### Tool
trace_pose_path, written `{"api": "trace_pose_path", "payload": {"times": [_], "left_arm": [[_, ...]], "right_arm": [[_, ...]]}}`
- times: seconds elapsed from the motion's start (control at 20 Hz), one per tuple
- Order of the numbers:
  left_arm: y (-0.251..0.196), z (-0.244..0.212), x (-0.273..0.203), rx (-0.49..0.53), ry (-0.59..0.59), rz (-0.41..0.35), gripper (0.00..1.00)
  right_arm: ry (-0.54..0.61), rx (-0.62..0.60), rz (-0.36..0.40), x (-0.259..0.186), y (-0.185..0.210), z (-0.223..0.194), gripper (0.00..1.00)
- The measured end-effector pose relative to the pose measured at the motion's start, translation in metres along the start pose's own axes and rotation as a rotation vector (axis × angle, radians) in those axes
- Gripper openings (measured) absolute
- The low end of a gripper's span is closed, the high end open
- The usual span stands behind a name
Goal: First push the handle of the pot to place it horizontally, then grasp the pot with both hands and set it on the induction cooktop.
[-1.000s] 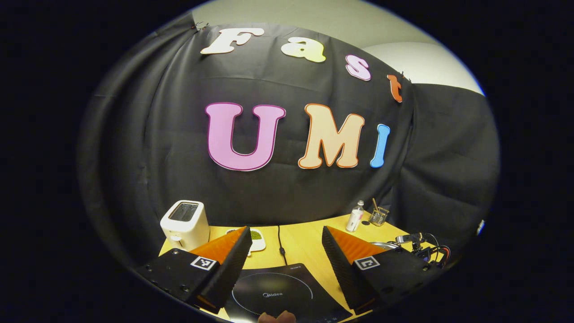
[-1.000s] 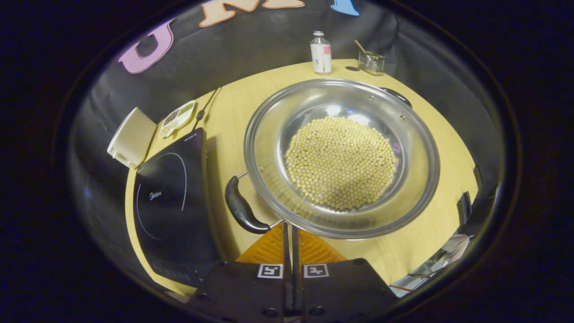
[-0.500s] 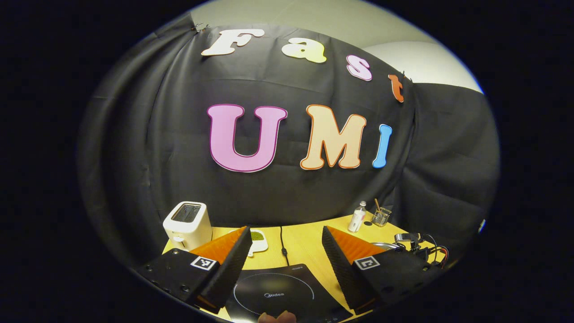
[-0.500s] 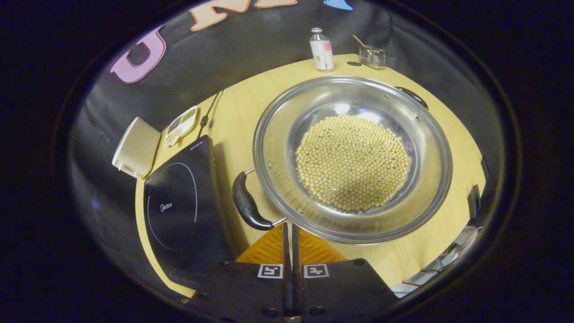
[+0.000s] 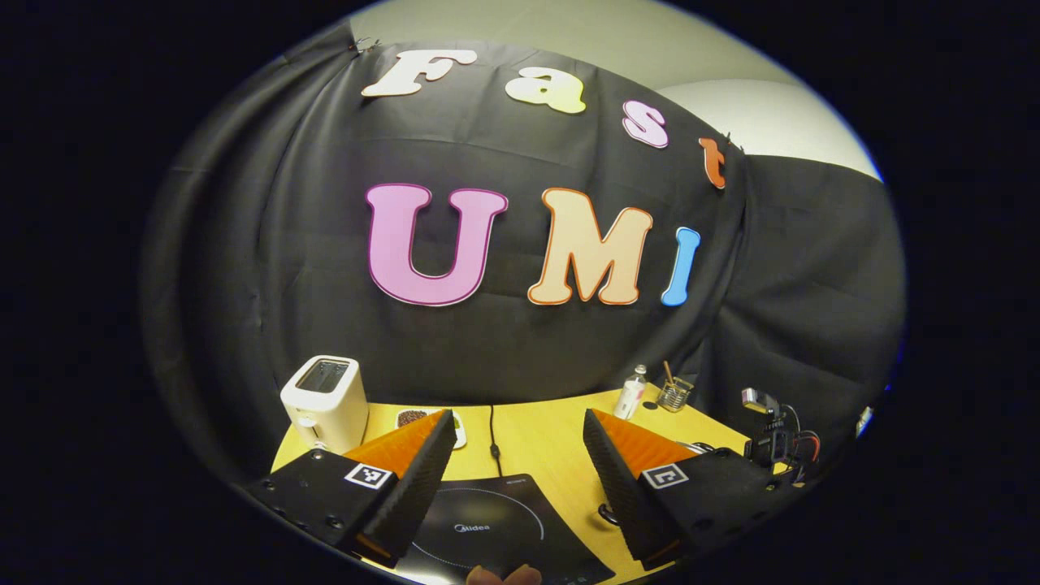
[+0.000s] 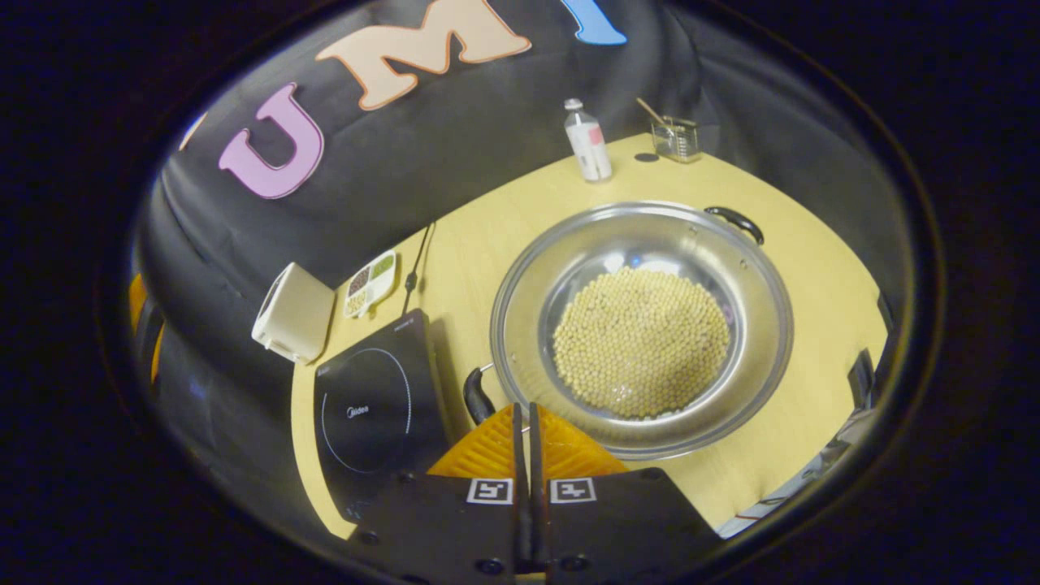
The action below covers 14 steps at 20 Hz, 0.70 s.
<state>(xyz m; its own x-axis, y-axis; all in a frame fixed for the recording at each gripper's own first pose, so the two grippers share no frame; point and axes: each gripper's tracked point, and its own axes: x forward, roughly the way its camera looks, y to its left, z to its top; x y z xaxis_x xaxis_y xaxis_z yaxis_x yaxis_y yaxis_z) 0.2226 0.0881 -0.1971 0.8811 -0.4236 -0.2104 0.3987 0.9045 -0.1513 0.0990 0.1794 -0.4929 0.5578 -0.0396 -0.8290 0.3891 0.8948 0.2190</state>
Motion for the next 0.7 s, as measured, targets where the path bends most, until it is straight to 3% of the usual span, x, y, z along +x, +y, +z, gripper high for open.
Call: {"api": "trace_pose_path", "payload": {"times": [0.2, 0.3, 0.5, 0.65, 0.7], "left_arm": [[-0.018, -0.019, 0.005, -0.022, 0.056, 0.004, 0.96], [-0.031, -0.032, 0.008, -0.048, 0.095, 0.02, 0.96], [-0.069, -0.06, 0.018, -0.048, 0.18, 0.031, 0.95], [-0.084, -0.075, 0.025, -0.056, 0.232, 0.114, 0.96], [-0.092, -0.08, 0.027, -0.08, 0.24, 0.133, 0.95]], "right_arm": [[-0.095, -0.109, -0.034, -0.008, -0.038, 0.037, 0.02], [-0.125, -0.181, -0.087, -0.01, -0.066, 0.058, 0.0], [-0.175, -0.281, -0.108, -0.011, -0.107, 0.098, 0.13], [-0.168, -0.351, -0.071, -0.003, -0.123, 0.117, 0.24], [-0.175, -0.38, -0.057, 0.0, -0.128, 0.122, 0.33]]}}
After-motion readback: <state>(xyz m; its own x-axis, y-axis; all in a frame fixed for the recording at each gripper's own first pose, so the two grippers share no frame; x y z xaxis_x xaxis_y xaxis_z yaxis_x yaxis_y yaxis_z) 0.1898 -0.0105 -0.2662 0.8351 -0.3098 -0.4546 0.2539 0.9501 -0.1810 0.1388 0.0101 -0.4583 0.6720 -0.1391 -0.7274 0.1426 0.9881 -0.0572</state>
